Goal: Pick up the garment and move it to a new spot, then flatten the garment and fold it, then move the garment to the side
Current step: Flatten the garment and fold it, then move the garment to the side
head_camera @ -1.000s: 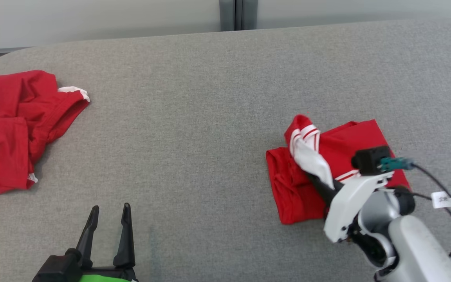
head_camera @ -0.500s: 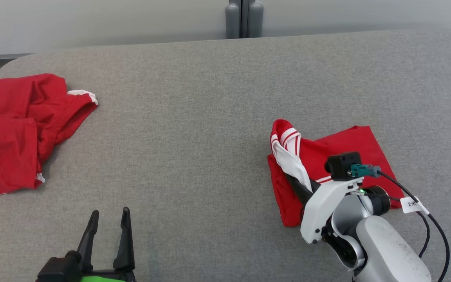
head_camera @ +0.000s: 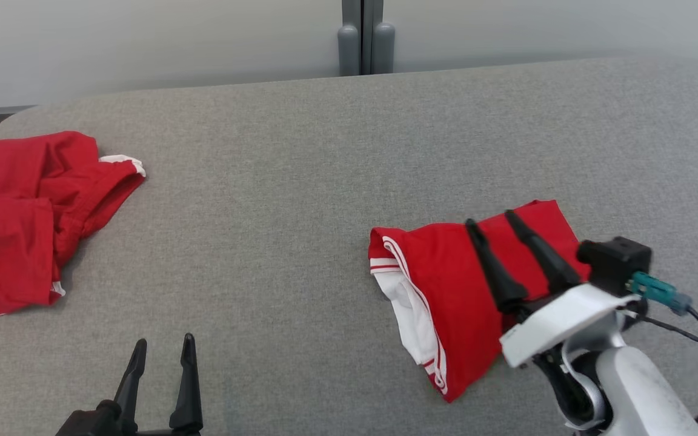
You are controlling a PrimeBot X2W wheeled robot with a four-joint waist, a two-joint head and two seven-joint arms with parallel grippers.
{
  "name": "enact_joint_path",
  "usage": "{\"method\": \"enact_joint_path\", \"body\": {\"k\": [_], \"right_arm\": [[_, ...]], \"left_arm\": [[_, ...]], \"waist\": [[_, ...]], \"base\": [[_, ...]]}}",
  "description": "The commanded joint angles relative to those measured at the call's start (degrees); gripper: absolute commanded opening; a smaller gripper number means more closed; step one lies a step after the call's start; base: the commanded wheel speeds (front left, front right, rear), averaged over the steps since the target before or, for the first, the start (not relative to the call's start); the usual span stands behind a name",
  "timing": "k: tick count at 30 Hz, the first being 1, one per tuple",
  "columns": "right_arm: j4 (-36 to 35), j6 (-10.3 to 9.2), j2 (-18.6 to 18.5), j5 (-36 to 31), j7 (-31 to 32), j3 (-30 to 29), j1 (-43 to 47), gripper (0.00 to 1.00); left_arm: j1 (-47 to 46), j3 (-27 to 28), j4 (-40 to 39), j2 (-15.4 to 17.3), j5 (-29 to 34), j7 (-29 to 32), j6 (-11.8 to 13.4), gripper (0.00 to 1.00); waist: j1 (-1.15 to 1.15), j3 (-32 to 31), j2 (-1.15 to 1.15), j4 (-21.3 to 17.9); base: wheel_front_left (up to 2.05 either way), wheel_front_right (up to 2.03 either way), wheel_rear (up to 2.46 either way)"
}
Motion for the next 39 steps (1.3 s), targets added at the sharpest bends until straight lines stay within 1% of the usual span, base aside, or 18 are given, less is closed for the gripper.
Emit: {"method": "enact_joint_path", "body": {"k": [1,2,4,6,8,10,12,16,20,29,39], "right_arm": [[-0.16,-0.02,-0.94,-1.61,-1.90,-2.20,2.12,1.00],[-0.15,0.00,-1.95,-3.27,-3.32,-3.80,2.69,1.00],[1.34,-0.02,-2.30,-6.18,-6.44,-7.69,4.56,1.00],[3.70,-0.01,-3.26,-11.58,-11.14,-12.01,6.07,1.00],[6.36,0.00,-4.45,-17.91,-14.33,-14.51,7.62,1.00],[8.71,-0.03,-3.51,-21.25,-15.82,-16.71,8.70,1.00],[9.95,-0.01,-3.42,-24.49,-16.51,-17.83,9.37,1.00],[7.04,-0.04,-1.88,-25.81,-16.51,-20.00,12.09,1.00],[4.28,-0.05,-0.85,-26.68,-16.54,-20.84,14.18,1.00],[4.75,-0.04,1.17,-25.56,-16.55,-20.45,16.05,1.00],[5.36,-0.04,1.00,-24.71,-16.56,-20.39,14.97,1.00]], "left_arm": [[0.90,0.35,-0.14,0.09,0.27,0.01,-0.24,1.00],[1.01,0.47,-0.21,0.09,0.28,0.01,-0.23,1.00],[1.28,0.66,-0.42,0.09,0.49,0.01,-0.23,1.00],[1.45,1.32,-0.67,0.10,0.71,0.01,-0.22,1.00],[1.81,1.64,-1.03,0.09,0.94,0.02,-0.08,1.00],[2.27,2.10,-1.25,0.10,1.20,0.02,0.05,1.00],[2.66,2.43,-1.15,0.10,1.50,0.02,0.03,1.00],[3.86,2.17,-1.12,0.10,2.08,0.01,-0.06,1.00],[5.10,2.62,-0.98,0.10,1.96,0.02,-0.11,1.00],[5.78,2.66,-1.16,0.10,1.68,0.02,-0.13,1.00],[5.31,2.80,-0.78,0.10,1.19,0.01,-0.17,1.00]], "waist": [[0.00,-0.54,0.00,-0.54],[0.00,-0.69,0.00,-0.64],[0.00,-1.05,0.00,-0.81],[0.00,-1.63,0.00,-0.83],[0.00,-2.24,0.00,-0.67],[0.00,-2.80,0.00,-0.53],[0.00,-3.51,0.00,-0.16],[0.00,-4.79,0.00,0.76],[0.00,-5.68,0.00,1.45],[0.00,-6.08,0.00,2.16],[0.00,-5.26,0.00,2.35]], "base": [[0.00,0.00,0.00],[0.00,0.00,0.00],[0.00,0.00,0.00],[0.00,0.00,0.00],[0.00,0.00,0.00],[0.00,0.00,0.00],[0.00,0.00,0.00],[0.00,0.00,0.00],[0.00,0.00,0.00],[0.00,0.00,0.00],[0.00,0.00,0.00]]}}
